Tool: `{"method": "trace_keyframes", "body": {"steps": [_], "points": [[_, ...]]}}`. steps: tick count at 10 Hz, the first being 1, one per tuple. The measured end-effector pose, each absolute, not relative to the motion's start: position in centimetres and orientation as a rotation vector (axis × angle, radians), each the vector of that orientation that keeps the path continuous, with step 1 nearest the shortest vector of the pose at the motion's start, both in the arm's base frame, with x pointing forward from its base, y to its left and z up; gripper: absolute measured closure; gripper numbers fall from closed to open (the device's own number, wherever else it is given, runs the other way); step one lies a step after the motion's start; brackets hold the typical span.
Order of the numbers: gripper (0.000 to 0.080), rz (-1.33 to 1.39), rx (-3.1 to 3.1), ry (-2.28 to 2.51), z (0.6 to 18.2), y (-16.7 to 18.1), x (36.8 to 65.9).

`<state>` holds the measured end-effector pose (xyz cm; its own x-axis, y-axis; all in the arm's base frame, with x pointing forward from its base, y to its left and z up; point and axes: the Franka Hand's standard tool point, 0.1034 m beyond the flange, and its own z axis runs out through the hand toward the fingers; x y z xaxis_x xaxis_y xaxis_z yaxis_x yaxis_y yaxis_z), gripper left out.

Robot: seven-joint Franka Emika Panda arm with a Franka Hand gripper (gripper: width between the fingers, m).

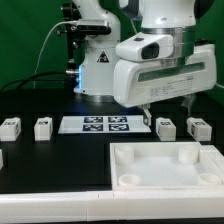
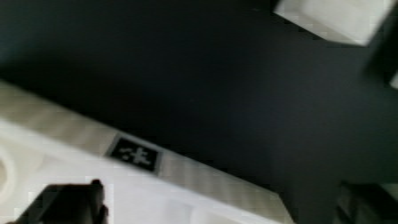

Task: Assemble one leg

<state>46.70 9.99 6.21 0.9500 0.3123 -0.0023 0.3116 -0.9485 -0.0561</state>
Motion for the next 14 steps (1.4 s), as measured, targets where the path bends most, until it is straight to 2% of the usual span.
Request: {"method": "trace_keyframes", "body": {"steps": [2, 5, 9, 11, 14], "points": [[0.0151, 0.002, -3.076, -0.2, 5.8, 13.0, 45.4], [0.0151, 0.008, -3.067, -0.188, 5.6, 16.9, 44.3], [0.0151, 0.075, -3.07, -0.201, 5.6, 17.5, 44.1], [0.0151, 0.379, -3.073, -0.204, 5.3, 15.7, 43.3], [0.0151, 0.867, -3.019, -0.132, 4.8, 17.0, 42.2]]}}
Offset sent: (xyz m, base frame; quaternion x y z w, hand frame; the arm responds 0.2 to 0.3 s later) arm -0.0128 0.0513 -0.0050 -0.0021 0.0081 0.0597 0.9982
